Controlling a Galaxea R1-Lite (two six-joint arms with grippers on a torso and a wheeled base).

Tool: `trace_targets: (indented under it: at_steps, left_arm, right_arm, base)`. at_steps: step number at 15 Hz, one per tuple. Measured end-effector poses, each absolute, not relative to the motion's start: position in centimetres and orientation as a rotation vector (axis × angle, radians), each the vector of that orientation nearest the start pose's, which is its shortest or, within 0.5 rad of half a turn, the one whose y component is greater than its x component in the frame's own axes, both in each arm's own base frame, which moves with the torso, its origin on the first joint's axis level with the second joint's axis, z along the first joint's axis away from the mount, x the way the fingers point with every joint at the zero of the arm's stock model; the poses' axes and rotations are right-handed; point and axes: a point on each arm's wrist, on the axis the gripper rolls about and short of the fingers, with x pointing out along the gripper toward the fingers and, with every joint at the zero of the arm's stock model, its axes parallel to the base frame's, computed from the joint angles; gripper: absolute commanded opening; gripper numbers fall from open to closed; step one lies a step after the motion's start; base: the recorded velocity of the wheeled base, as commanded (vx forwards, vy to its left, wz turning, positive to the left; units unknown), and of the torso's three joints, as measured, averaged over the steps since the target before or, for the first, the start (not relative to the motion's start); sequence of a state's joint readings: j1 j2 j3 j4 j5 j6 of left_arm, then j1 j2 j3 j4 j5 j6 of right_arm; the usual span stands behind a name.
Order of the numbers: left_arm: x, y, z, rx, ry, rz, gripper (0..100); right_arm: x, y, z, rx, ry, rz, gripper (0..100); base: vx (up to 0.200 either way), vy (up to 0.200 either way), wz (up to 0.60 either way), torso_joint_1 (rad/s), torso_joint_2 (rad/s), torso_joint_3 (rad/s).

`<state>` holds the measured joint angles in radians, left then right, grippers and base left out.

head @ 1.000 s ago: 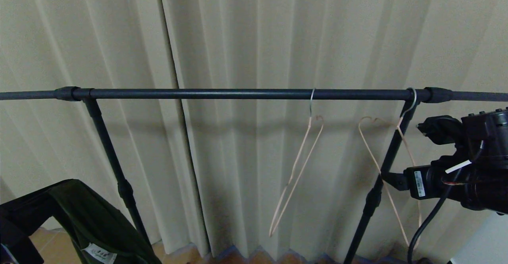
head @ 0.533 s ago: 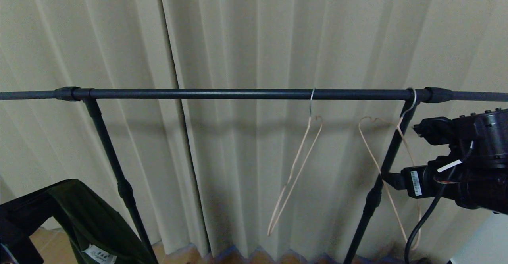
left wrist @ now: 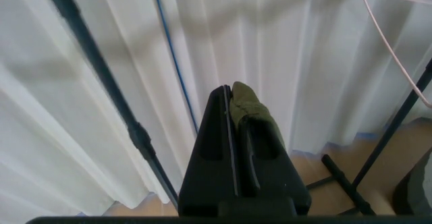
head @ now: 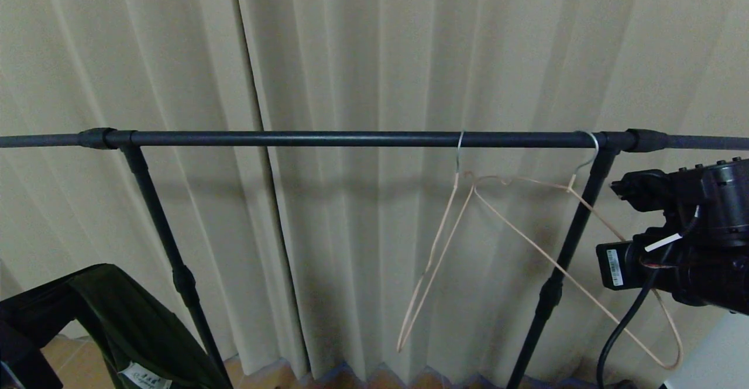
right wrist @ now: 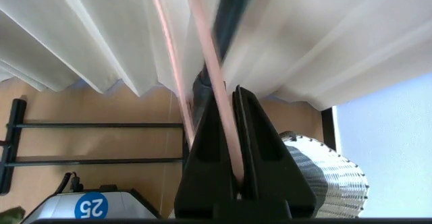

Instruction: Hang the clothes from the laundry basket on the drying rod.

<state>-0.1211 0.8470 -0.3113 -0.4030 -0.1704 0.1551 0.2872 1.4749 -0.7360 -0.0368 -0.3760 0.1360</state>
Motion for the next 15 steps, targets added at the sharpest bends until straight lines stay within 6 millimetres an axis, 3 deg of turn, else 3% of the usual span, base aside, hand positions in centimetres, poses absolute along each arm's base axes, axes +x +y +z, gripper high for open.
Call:
trace_targets:
  at_steps: [7, 15]
  left_arm:
    - [9.0, -1.5, 18.6, 0.153, 0.113, -0.301, 0]
    - [8.5, -1.4, 18.8, 0.154, 0.087, -0.301, 0]
  right_arm:
    - [21.9, 5.7, 17.5, -0.094, 0.643, -0.125, 0]
    - [19.7, 5.5, 20.5, -0.053, 0.519, -0.078, 0]
  base:
    - [0.0, 0.0, 0.0, 0.0, 0.0, 0.0]
    - [-0.025, 0.0, 0.0, 0.0, 0.0, 0.0]
